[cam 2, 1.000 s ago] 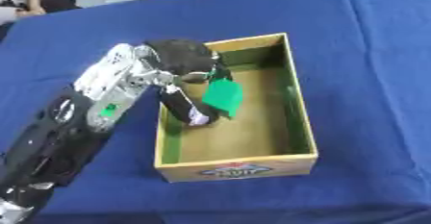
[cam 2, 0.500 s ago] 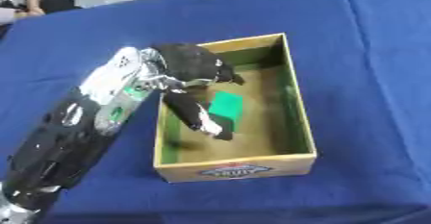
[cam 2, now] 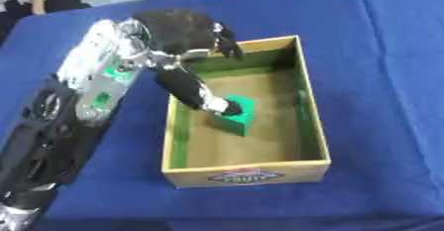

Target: Pick up objects on the table and place them in the box.

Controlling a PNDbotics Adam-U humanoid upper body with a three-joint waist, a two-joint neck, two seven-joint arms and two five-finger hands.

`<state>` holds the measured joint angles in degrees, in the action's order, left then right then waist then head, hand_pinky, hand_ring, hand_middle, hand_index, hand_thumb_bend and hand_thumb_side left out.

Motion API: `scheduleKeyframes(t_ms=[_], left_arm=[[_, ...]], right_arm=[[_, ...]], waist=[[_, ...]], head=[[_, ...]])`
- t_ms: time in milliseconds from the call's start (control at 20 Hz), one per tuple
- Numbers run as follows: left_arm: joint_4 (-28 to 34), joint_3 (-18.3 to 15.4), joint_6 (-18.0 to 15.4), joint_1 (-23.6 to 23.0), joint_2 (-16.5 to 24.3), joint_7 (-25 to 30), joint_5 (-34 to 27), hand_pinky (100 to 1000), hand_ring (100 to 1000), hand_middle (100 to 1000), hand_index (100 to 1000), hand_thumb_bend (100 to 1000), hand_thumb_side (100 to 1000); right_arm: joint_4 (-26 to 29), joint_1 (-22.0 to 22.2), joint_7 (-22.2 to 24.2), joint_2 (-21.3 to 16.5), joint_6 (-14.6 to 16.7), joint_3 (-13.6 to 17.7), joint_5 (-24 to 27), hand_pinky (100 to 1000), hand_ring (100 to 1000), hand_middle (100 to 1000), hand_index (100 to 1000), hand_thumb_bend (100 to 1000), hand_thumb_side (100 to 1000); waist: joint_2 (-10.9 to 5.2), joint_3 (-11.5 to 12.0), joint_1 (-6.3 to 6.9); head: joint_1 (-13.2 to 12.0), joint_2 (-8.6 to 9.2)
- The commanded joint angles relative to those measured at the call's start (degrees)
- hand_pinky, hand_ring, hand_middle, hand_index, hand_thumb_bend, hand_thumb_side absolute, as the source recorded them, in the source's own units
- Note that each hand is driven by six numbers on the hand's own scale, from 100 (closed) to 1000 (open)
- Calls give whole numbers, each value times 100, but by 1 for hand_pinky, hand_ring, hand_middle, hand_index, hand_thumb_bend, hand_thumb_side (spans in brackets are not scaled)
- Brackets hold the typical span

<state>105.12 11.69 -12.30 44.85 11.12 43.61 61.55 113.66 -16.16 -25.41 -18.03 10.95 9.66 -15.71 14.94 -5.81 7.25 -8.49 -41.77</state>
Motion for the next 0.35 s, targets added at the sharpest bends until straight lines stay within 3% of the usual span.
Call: scheduleKeyframes(t_ms=[50,350], left_arm=[[495,-473,241,-116,-115,-256,-257,285,553,524,766,100,957],[936,-1244,715,-476,-184,-730,-731,268,536,511,756,100,990]], right_arm=[[93,-42,-69,-75,-1,78,-62,744,814,672,773,100,881],[93,-77,-123,-54,10,102,-77,743,812,672,773,100,883]], waist=[[-81,40,-87],[-30,63,-148]], head=[[50,72],[49,79]])
